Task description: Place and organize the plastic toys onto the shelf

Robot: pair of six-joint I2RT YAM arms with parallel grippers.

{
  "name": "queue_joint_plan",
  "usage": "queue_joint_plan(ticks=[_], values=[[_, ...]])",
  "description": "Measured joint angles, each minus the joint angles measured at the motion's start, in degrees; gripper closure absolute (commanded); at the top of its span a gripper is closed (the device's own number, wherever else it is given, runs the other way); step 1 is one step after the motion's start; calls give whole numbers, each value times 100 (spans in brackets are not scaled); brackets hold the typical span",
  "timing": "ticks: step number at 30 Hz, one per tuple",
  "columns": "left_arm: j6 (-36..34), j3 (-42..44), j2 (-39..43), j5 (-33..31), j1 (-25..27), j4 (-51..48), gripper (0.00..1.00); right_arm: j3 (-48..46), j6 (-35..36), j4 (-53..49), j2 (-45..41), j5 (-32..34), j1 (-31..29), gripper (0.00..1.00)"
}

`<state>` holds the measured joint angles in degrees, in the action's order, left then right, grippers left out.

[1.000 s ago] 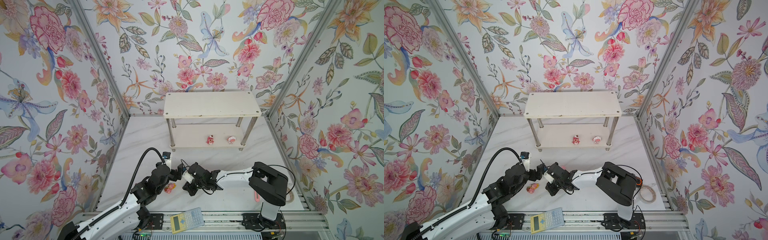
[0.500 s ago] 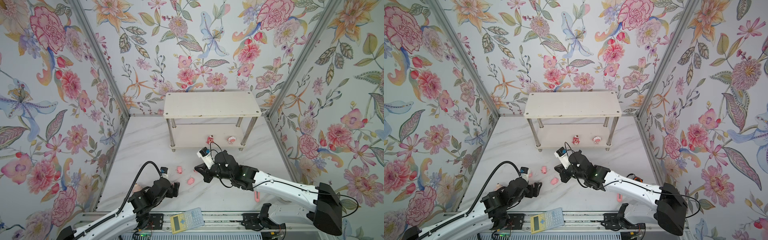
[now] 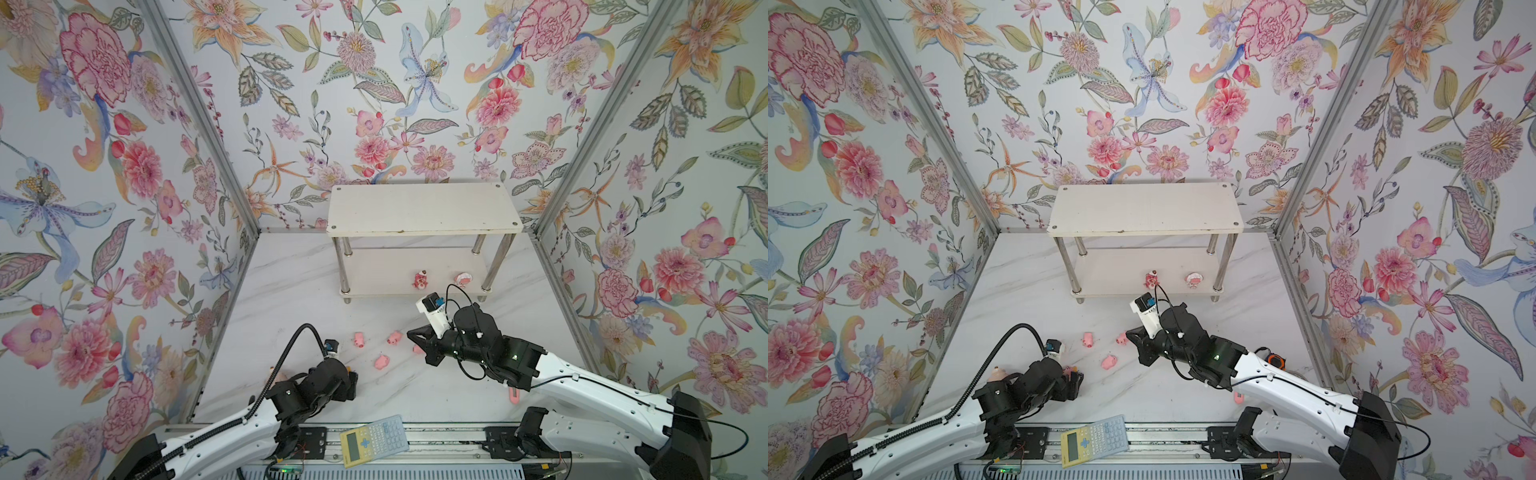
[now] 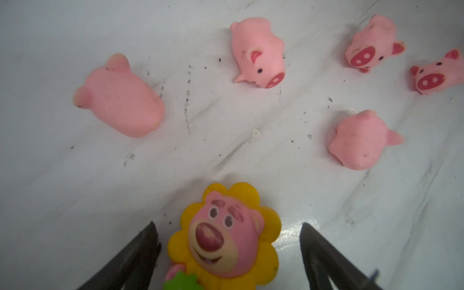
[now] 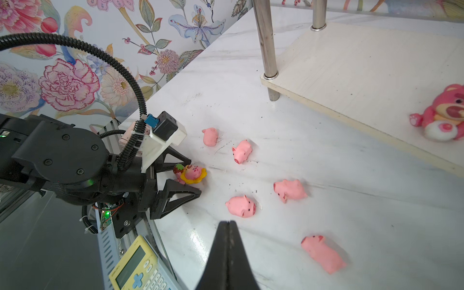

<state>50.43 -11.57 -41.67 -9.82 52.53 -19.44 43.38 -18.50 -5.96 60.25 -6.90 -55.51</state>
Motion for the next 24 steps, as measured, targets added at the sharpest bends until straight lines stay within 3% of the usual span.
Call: queue_joint_plan(ticks=[13, 19, 24], values=[[-181, -138, -317, 55, 4, 407, 72, -22, -66, -4, 15, -83, 66, 94], [-817, -170, 555, -223, 7, 909, 82, 39, -199, -28, 240, -645, 328, 88], [-1779, 4, 986, -577, 190, 2446, 83, 505, -415, -72, 741, -1451, 605, 75]])
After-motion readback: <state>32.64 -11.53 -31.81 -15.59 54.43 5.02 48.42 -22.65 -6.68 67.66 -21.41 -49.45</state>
